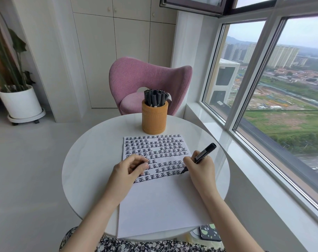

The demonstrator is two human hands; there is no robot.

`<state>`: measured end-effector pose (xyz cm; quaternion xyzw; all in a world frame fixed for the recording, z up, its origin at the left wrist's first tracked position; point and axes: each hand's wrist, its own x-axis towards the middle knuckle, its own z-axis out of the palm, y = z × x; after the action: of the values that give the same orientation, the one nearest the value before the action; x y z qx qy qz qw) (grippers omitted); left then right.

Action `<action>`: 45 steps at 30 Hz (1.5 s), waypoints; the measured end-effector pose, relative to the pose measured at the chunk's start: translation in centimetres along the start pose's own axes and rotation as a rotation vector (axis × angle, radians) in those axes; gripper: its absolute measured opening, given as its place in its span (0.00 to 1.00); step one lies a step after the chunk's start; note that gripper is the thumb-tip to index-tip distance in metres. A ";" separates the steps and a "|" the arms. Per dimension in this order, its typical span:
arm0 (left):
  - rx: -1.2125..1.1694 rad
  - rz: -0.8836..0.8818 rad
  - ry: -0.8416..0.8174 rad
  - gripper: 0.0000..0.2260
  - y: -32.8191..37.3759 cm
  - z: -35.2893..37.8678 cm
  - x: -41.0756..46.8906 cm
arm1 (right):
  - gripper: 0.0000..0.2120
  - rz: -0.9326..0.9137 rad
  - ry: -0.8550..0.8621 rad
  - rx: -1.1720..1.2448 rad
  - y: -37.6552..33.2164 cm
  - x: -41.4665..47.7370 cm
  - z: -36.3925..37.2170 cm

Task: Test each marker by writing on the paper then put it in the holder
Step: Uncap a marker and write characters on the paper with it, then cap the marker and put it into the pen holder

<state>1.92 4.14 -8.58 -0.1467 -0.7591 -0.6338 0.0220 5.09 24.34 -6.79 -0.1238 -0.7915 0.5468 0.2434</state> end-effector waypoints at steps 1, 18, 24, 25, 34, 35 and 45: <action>-0.002 -0.002 -0.001 0.04 0.0 0.0 0.0 | 0.14 0.000 0.001 0.003 0.0 0.0 0.0; -0.045 0.016 -0.004 0.06 0.6 -0.1 -0.2 | 0.10 0.109 0.017 0.117 0.3 0.7 -0.6; -0.058 0.033 0.019 0.07 1.2 -0.1 -0.3 | 0.16 0.209 -0.027 0.271 -0.7 1.2 -1.3; -0.075 0.031 0.021 0.08 1.4 -0.1 -0.4 | 0.17 0.218 -0.031 0.296 -1.0 1.2 -1.4; -0.144 0.033 -0.018 0.14 3.5 0.3 -0.8 | 0.19 0.236 -0.176 0.554 -4.0 0.6 -0.1; -0.169 0.037 -0.026 0.14 3.8 0.6 -1.0 | 0.19 0.233 -0.186 0.571 -4.3 0.5 0.2; -0.248 0.039 -0.015 0.07 4.7 1.7 -1.7 | 0.18 0.202 -0.203 0.584 -5.6 -0.7 1.1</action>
<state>5.02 6.20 -4.81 -0.1678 -0.6720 -0.7212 0.0102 5.49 21.07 -2.03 -0.0714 -0.6051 0.7817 0.1327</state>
